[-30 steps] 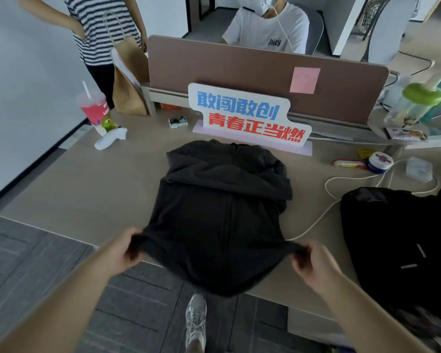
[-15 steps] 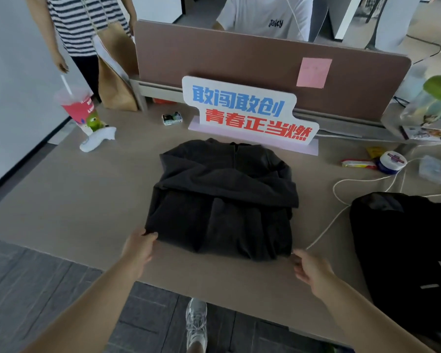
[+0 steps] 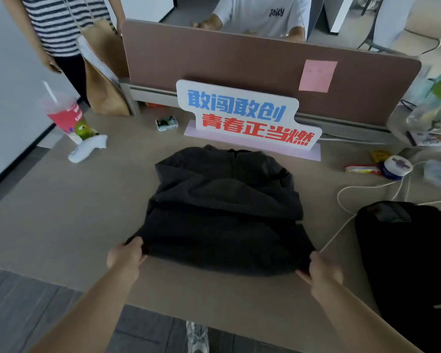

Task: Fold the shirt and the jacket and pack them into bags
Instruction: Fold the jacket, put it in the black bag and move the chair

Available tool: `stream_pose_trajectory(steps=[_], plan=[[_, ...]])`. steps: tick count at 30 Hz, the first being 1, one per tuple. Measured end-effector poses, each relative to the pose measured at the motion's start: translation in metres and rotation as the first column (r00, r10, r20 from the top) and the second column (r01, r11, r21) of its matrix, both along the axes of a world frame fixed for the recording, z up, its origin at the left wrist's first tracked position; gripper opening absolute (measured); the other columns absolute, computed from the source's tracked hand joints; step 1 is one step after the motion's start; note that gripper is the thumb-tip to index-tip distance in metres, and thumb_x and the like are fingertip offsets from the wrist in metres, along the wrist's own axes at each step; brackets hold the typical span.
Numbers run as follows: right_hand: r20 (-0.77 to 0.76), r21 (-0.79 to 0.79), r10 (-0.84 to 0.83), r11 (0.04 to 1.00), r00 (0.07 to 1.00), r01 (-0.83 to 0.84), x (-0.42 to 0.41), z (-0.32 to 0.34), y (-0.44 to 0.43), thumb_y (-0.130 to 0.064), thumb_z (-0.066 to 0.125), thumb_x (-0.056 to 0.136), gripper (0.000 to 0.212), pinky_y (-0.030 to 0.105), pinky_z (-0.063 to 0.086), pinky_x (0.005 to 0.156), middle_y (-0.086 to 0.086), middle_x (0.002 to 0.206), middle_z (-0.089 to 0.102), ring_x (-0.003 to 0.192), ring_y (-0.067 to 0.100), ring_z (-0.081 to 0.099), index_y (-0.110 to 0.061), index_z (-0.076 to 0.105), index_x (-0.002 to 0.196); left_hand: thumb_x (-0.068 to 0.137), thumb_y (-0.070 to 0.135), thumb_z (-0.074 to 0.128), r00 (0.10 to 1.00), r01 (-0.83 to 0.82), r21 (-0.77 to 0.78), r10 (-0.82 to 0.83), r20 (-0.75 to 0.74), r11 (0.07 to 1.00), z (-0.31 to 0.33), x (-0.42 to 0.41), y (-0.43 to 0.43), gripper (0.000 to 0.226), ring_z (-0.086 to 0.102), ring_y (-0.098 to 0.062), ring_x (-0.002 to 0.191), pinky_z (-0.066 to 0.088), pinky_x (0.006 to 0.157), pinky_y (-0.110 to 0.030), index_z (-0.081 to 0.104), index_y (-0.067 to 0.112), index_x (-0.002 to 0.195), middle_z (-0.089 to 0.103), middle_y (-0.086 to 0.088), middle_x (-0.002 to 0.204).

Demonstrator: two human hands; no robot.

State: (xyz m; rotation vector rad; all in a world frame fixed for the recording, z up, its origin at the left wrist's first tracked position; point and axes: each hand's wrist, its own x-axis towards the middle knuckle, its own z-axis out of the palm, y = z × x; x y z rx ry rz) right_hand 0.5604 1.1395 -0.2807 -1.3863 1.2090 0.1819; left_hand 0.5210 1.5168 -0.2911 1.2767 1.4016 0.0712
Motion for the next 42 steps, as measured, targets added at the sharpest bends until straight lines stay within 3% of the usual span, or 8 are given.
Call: stream_pose_trajectory(steps=[6, 9, 15, 19, 24, 27, 32, 42], plan=[[0.090, 0.259, -0.324, 0.921, 0.942, 0.292, 0.046, 0.042, 0.003, -0.010, 0.052, 0.091, 0.013, 0.040, 0.053, 0.077, 0.021, 0.123, 0.053, 0.093, 0.033, 0.058, -0.007, 0.048, 0.079, 0.085, -0.002, 0.055, 0.968, -0.134, -0.201, 0.171, 0.183, 0.970, 0.041, 0.043, 0.012, 0.006, 0.058, -0.030, 0.084, 0.050, 0.052, -0.033, 0.052, -0.001, 0.091, 0.054, -0.020, 0.094], [0.201, 0.336, -0.286, 0.918, 0.937, 0.209, 0.087, 0.075, 0.006, -0.006, 0.045, 0.093, 0.007, 0.029, 0.056, 0.052, 0.021, 0.136, 0.048, 0.094, 0.030, 0.054, -0.003, 0.050, 0.090, 0.090, 0.004, 0.053, 0.952, -0.050, -0.215, 0.111, 0.284, 0.975, 0.074, 0.087, 0.017, 0.015, 0.053, -0.020, 0.069, 0.054, 0.043, -0.026, 0.049, 0.002, 0.075, 0.051, -0.015, 0.084], [0.445, 0.364, -0.221, 0.930, 0.868, 0.050, 0.159, 0.138, 0.036, -0.005, 0.044, 0.092, 0.012, 0.032, 0.056, 0.074, 0.018, 0.107, 0.060, 0.085, 0.025, 0.064, -0.002, 0.056, 0.091, 0.087, 0.024, 0.059, 0.847, 0.124, -0.117, -0.044, 0.530, 0.985, 0.131, 0.192, 0.014, 0.016, 0.061, -0.018, 0.083, 0.051, 0.069, -0.031, 0.060, 0.011, 0.098, 0.063, -0.006, 0.096], [0.211, -0.263, 0.457, 0.878, 0.864, -0.401, 0.169, 0.096, 0.058, -0.031, 0.053, 0.082, 0.023, 0.036, 0.047, 0.077, 0.008, 0.102, 0.062, 0.090, 0.024, 0.058, -0.019, 0.063, 0.099, 0.088, 0.039, 0.053, 0.796, 0.535, 0.389, -0.601, 0.063, 0.750, 0.102, 0.210, -0.012, 0.052, 0.046, -0.032, 0.125, 0.040, 0.099, -0.042, 0.045, 0.023, 0.137, 0.044, -0.012, 0.143], [-0.241, -0.455, 0.829, 0.363, 0.505, -0.813, 0.152, 0.023, 0.066, -0.046, 0.048, 0.092, 0.057, 0.033, 0.046, 0.089, 0.002, 0.144, 0.041, 0.121, 0.026, 0.050, -0.016, 0.041, 0.141, 0.095, 0.055, 0.036, 0.320, 0.947, 0.166, -0.828, -0.460, 0.274, 0.037, 0.204, -0.032, 0.065, 0.007, -0.033, 0.147, 0.012, 0.117, -0.051, 0.011, 0.033, 0.151, -0.002, -0.011, 0.161], [-0.328, -0.649, 0.777, 0.228, 0.538, -0.726, 0.157, 0.007, 0.055, -0.053, 0.047, 0.091, 0.063, 0.042, 0.044, 0.098, 0.007, 0.139, 0.045, 0.124, 0.029, 0.045, -0.016, 0.034, 0.141, 0.095, 0.058, 0.029, 0.197, 0.980, 0.141, -0.761, -0.618, 0.140, 0.007, 0.206, -0.031, 0.061, 0.001, -0.029, 0.148, 0.004, 0.117, -0.053, 0.016, 0.034, 0.150, 0.001, -0.008, 0.161], [-0.368, -0.598, 0.757, 0.252, 0.540, -0.761, 0.192, -0.002, 0.030, -0.061, 0.046, 0.087, 0.062, 0.045, 0.047, 0.092, 0.011, 0.121, 0.052, 0.112, 0.032, 0.051, -0.021, 0.042, 0.135, 0.095, 0.039, 0.046, 0.507, 0.817, 0.545, -0.685, -0.523, 0.189, 0.009, 0.228, -0.042, 0.041, 0.029, -0.028, 0.140, 0.006, 0.118, -0.055, 0.048, 0.021, 0.132, 0.035, -0.009, 0.147], [-0.133, -0.541, 0.484, 0.695, 0.865, -0.473, 0.197, -0.033, 0.015, -0.023, 0.057, 0.084, 0.023, 0.030, 0.037, 0.066, 0.018, 0.110, 0.054, 0.078, 0.027, 0.052, -0.003, 0.056, 0.074, 0.095, 0.060, 0.015, 0.147, 0.946, 0.308, -0.715, -0.683, -0.099, -0.038, 0.250, -0.078, 0.064, -0.020, -0.028, 0.146, -0.008, 0.116, -0.055, -0.008, 0.037, 0.150, -0.024, -0.003, 0.158]])
